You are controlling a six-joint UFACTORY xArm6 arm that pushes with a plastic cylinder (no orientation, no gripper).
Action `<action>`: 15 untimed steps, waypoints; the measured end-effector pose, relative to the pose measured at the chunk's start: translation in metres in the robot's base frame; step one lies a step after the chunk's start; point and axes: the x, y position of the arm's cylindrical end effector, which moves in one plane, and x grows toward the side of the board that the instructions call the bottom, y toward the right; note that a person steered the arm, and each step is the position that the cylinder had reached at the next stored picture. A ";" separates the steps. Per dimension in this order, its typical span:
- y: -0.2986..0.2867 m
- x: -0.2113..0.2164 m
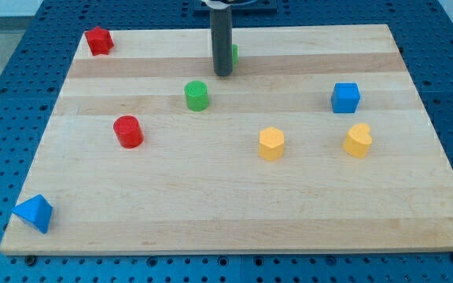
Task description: Push the green towards the top center
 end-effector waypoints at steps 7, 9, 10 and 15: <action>0.007 -0.044; 0.020 -0.049; 0.024 -0.049; 0.022 -0.011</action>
